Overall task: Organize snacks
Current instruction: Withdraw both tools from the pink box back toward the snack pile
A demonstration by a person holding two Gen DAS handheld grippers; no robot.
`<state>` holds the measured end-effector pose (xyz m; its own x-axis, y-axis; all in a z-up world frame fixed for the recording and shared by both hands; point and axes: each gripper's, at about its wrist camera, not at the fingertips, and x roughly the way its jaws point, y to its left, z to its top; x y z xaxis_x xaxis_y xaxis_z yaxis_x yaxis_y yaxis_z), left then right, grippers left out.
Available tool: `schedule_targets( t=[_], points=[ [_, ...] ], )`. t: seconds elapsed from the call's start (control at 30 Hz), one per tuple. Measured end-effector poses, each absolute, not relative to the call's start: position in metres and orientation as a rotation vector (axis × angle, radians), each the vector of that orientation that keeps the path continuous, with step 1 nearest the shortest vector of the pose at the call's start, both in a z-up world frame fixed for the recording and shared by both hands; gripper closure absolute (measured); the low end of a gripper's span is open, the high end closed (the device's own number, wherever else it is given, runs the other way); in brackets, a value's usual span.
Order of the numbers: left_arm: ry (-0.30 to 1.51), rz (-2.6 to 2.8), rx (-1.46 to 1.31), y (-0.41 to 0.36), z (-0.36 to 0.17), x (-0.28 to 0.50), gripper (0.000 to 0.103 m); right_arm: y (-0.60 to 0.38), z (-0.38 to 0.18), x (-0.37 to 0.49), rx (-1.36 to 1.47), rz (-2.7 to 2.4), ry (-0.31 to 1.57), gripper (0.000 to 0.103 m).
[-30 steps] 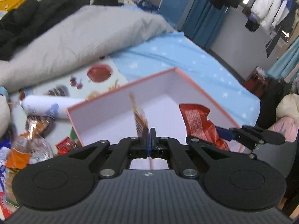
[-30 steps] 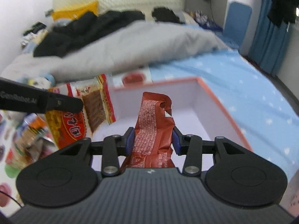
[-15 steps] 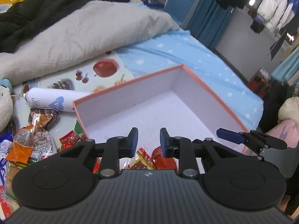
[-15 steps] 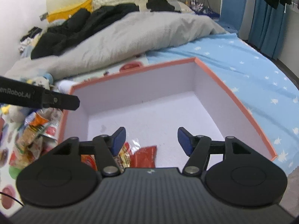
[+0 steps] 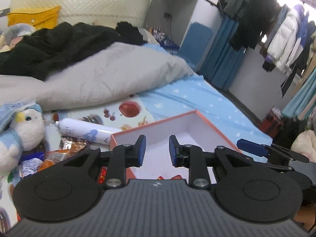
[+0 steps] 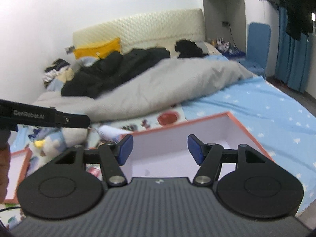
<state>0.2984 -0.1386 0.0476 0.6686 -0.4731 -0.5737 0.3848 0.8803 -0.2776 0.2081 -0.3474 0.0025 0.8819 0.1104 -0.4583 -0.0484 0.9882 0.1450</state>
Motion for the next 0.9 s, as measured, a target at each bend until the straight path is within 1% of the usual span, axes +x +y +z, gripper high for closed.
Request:
schedule_targets(
  t=[0.13, 0.3, 0.57, 0.9],
  points=[
    [0.622, -0.441, -0.106, -0.118, 0.055, 0.271, 0.074, -0.331, 0.011, 0.197, 0.131, 0.124, 0.445, 0.039],
    [0.554, -0.372, -0.072, -0.093, 0.054, 0.235, 0.074, -0.308, 0.009, 0.189, 0.132, 0.180, 0.431, 0.039],
    [0.536, -0.282, -0.091, -0.049, 0.041, 0.198, 0.074, -0.271, 0.002, 0.172, 0.133, 0.252, 0.428, 0.039],
    [0.565, -0.209, -0.156, -0.010, 0.019, 0.171, 0.074, -0.245, -0.013, 0.155, 0.105, 0.276, 0.430, 0.039]
  ],
)
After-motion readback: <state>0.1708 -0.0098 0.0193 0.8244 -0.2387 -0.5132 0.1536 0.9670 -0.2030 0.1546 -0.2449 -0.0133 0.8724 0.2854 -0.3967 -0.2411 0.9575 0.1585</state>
